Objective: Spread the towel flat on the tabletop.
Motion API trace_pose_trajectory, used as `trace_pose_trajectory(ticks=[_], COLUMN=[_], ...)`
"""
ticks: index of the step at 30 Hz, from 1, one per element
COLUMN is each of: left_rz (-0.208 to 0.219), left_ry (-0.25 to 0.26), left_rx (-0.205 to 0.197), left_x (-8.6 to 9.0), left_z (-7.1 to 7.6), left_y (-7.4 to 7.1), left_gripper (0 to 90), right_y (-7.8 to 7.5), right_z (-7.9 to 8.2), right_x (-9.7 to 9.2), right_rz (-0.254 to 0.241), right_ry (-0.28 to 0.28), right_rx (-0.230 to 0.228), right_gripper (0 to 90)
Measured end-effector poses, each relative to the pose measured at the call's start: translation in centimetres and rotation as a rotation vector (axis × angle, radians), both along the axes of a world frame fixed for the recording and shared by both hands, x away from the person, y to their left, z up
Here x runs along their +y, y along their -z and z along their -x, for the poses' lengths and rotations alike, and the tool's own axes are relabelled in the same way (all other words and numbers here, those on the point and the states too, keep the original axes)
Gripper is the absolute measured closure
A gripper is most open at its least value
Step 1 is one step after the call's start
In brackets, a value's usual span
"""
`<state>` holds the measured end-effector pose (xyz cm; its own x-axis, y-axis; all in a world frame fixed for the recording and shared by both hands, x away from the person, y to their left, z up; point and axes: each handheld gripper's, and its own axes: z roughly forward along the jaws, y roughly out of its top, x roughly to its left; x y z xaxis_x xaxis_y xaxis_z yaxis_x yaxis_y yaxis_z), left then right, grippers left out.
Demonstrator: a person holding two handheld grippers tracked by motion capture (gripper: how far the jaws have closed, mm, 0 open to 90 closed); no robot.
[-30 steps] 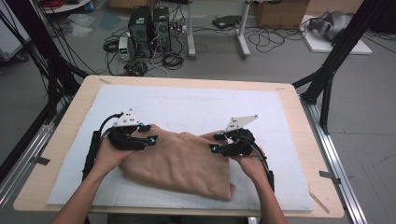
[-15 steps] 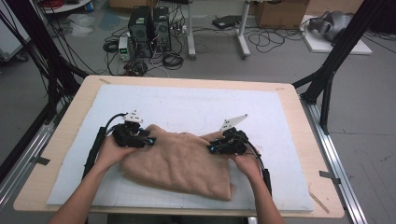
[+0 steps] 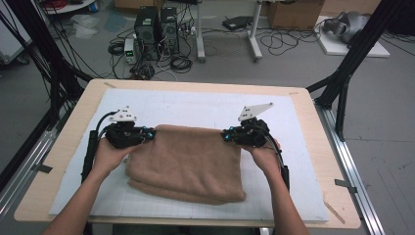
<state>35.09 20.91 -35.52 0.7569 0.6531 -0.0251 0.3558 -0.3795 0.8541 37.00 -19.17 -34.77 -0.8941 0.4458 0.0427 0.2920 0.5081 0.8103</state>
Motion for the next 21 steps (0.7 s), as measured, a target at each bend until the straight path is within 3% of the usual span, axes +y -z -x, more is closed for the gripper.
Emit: trace_pose_trajectory(ticks=[2,3,6,9,10,11,12,13,15,21], left_rz=[0.008,0.008,-0.028,-0.080,-0.092,-0.092,-0.095,-0.090,-0.105,-0.098], left_ry=[0.001,0.001,0.031,0.062,0.080,0.080,0.089,0.094,0.112,0.127], left_rx=[-0.037,-0.037,-0.046,-0.029,-0.004,-0.004,0.014,0.035,0.077,0.104], left_x=[0.0,0.0,0.1,0.2,0.4,0.4,0.5,0.6,0.9,1.0], left_z=[0.8,0.8,2.6,4.9,6.2,6.2,6.8,7.3,8.8,10.4], left_y=[-1.0,-1.0,-1.0,0.5,1.9,1.9,2.5,3.2,5.1,6.3], left_gripper=[84.4,84.3,84.4,84.3,84.3,84.3,84.3,84.3,84.3,84.2], right_y=[-1.3,-1.7,-1.7,0.3,1.3,1.3,3.1,3.1,5.0,6.5], right_z=[0.5,0.8,2.4,4.2,4.8,4.8,5.9,5.9,7.4,9.0], right_x=[-0.1,-0.1,0.1,0.5,0.6,0.6,0.8,0.8,1.2,1.4], right_rz=[-0.008,-0.011,0.017,0.075,0.083,0.083,0.097,0.097,0.104,0.114], right_ry=[0.002,-0.003,-0.027,-0.066,-0.079,-0.079,-0.097,-0.097,-0.126,-0.146], right_rx=[-0.030,-0.044,-0.039,-0.003,0.018,0.018,0.062,0.062,0.099,0.124], right_gripper=[84.3,84.3,84.3,84.3,84.3,84.3,84.2,84.2,84.2,84.2])
